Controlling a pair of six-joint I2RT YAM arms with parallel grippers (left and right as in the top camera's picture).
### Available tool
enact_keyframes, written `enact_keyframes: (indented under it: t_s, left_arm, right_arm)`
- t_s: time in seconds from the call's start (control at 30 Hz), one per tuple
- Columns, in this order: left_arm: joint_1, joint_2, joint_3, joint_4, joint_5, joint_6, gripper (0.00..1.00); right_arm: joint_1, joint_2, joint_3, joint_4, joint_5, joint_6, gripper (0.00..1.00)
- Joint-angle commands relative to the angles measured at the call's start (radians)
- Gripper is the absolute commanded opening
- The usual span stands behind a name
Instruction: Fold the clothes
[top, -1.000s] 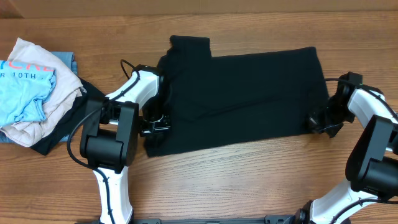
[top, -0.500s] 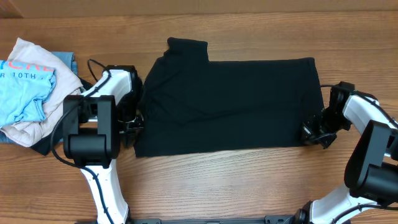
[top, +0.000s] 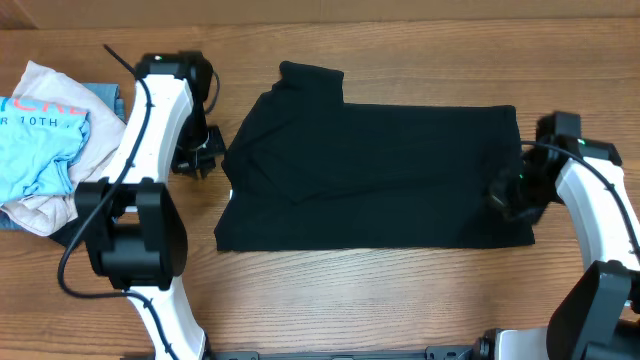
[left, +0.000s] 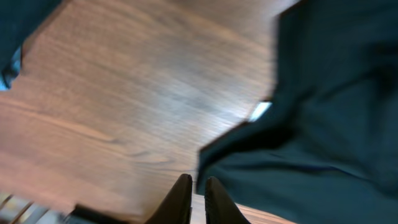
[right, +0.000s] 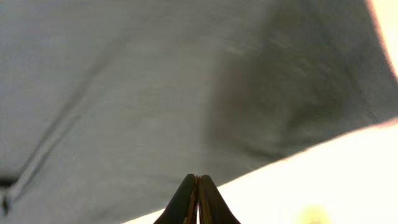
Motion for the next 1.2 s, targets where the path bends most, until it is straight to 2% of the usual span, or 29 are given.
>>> enact_keyframes:
  t_s: [0.0, 0.07, 0.13, 0.23, 0.27, 0.3, 0.33, 0.37, 0.4, 0.43, 0.5, 0.57, 0.63, 0.73, 0.87, 1.17]
  left_arm:
    - [-0.002, -0.020, 0.019, 0.063, 0.244, 0.080, 0.18]
    - [-0.002, -0.020, 0.019, 0.113, 0.276, 0.095, 0.20]
    - [0.001, -0.020, 0.019, 0.153, 0.277, 0.095, 0.27]
    - [0.003, -0.020, 0.019, 0.198, 0.277, 0.094, 0.33]
    - [0.008, -0.020, 0.019, 0.215, 0.276, 0.095, 0.40]
    - [0.016, -0.020, 0.019, 0.227, 0.276, 0.094, 0.57]
    - [0.027, -0.020, 0.019, 0.237, 0.277, 0.094, 0.68]
    - [0.044, -0.020, 0.019, 0.254, 0.277, 0.094, 0.78]
    - [0.058, -0.020, 0.019, 0.267, 0.277, 0.094, 0.84]
    - [0.074, -0.020, 0.019, 0.280, 0.277, 0.094, 0.89]
    - [0.105, -0.020, 0.019, 0.306, 0.277, 0.094, 1.00]
    - [0.137, -0.020, 0.019, 0.323, 0.275, 0.095, 1.00]
    - [0.158, -0.020, 0.019, 0.339, 0.270, 0.094, 1.00]
    - [0.177, -0.020, 0.019, 0.373, 0.257, 0.095, 1.00]
    - [0.182, -0.020, 0.019, 0.411, 0.258, 0.117, 1.00]
    - [0.181, -0.020, 0.019, 0.413, 0.257, 0.128, 1.00]
  right_arm:
    - [0.090, -0.021, 0.057, 0.038, -0.066, -0.118, 0.05]
    - [0.150, -0.021, 0.057, 0.095, -0.200, -0.231, 0.05]
    - [0.256, -0.021, 0.057, 0.165, -0.259, -0.321, 0.05]
    - [0.407, -0.014, 0.057, 0.271, -0.228, -0.380, 0.19]
    - [0.486, -0.008, 0.056, 0.337, -0.195, -0.408, 0.26]
    - [0.541, -0.005, 0.056, 0.387, -0.183, -0.417, 0.39]
    - [0.591, -0.004, 0.056, 0.446, -0.188, -0.422, 0.59]
    - [0.629, -0.004, 0.056, 0.499, -0.189, -0.422, 0.63]
    - [0.664, -0.004, 0.056, 0.560, -0.188, -0.422, 0.63]
    - [0.690, 0.002, 0.056, 0.615, -0.188, -0.424, 0.50]
    - [0.740, 0.011, 0.056, 0.692, -0.175, -0.475, 0.48]
    - [0.807, 0.057, 0.056, 0.748, -0.047, -0.511, 0.42]
    - [0.845, 0.108, 0.056, 0.771, 0.019, -0.515, 0.42]
    - [0.901, 0.227, 0.056, 0.800, 0.038, -0.597, 0.49]
    - [0.932, 0.346, 0.056, 0.844, 0.227, -0.602, 0.56]
    - [0.935, 0.359, 0.056, 0.813, 0.258, -0.642, 0.68]
